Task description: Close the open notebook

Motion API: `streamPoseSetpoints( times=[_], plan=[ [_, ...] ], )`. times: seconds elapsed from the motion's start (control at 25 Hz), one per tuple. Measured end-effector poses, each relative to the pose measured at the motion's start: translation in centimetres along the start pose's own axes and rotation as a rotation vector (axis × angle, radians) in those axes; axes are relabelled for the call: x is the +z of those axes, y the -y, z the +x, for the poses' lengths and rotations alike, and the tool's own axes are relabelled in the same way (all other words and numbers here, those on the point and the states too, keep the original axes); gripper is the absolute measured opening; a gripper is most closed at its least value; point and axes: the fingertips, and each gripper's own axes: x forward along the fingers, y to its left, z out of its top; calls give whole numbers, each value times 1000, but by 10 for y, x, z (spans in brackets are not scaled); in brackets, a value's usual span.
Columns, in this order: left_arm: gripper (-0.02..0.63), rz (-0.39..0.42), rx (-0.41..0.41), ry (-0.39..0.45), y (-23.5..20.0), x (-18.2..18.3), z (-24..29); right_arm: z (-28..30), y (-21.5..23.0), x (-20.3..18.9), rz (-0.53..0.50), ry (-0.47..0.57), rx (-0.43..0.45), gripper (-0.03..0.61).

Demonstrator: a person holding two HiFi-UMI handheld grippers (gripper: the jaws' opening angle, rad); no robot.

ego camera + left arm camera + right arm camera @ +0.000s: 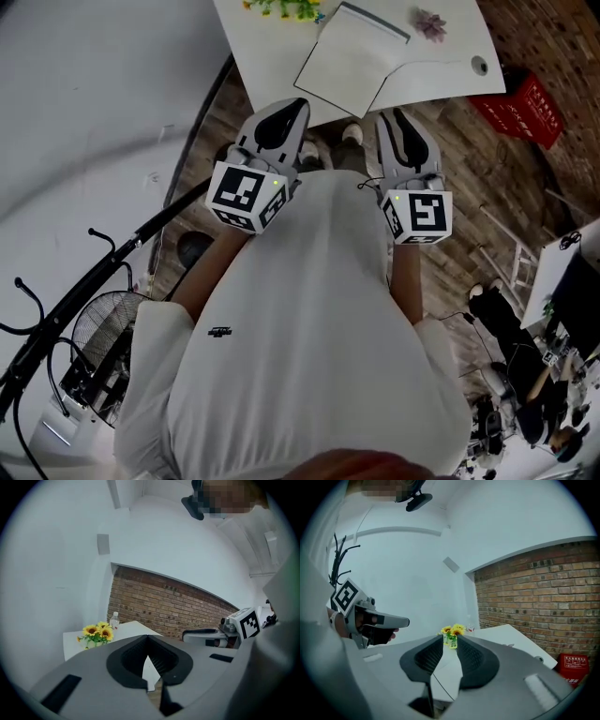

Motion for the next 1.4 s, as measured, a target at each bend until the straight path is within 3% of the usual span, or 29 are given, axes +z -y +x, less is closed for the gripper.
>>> streamPoseSetpoints(
  times=[0.76,1.12,1.4],
  plan=[
    [9,14,6,-130,14,-17,109,46,102,-32,70,-83,27,135],
    [9,-25,44,-210,8,-39,158,80,143,-45,91,-128,64,153],
    [9,-57,71,-277,-9,-78,197,105,161,-69,107,-164,102,176]
  ],
)
